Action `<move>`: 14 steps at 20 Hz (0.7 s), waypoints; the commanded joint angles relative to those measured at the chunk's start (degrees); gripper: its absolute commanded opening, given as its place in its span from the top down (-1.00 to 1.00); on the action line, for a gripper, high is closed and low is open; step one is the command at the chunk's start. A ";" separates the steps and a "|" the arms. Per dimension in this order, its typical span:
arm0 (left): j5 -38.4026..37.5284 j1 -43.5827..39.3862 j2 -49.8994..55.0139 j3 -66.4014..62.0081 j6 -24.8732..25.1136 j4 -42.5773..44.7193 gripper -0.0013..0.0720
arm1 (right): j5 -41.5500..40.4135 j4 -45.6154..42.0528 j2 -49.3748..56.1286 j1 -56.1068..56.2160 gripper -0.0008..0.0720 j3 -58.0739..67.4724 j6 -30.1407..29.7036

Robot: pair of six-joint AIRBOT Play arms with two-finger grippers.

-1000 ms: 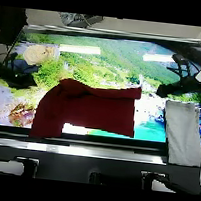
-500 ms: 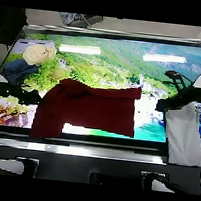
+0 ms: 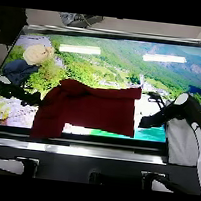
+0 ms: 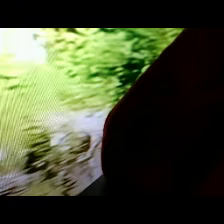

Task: Fold the shirts.

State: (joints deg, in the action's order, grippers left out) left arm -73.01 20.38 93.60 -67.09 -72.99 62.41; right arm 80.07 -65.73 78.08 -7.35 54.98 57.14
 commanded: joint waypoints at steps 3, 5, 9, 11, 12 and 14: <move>-0.94 -0.02 -2.19 -0.02 0.24 -0.55 0.88 | -6.16 8.17 1.40 0.90 -0.61 -9.73 1.01; -0.94 -0.07 -2.51 -0.02 0.63 -0.55 0.88 | -8.70 9.62 1.86 0.90 -0.58 -10.84 2.47; -1.01 -0.07 -2.80 -0.02 0.61 -0.55 0.88 | -10.58 10.91 3.10 0.90 -0.54 -11.56 5.25; -1.05 -0.07 -2.91 -0.02 0.59 -0.55 0.88 | -9.97 12.20 3.96 0.90 -0.37 -11.56 5.18; -1.14 -0.07 -2.93 -0.02 0.59 -0.55 0.88 | -9.70 12.09 4.24 0.90 -0.35 -11.56 5.18; -1.16 -0.07 -2.99 -0.02 0.59 -0.55 0.88 | -9.79 12.07 4.35 1.22 -0.27 -11.56 5.20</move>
State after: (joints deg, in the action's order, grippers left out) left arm -74.11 20.32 90.78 -67.09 -72.44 61.87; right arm 71.24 -53.71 81.78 -6.42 43.68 61.93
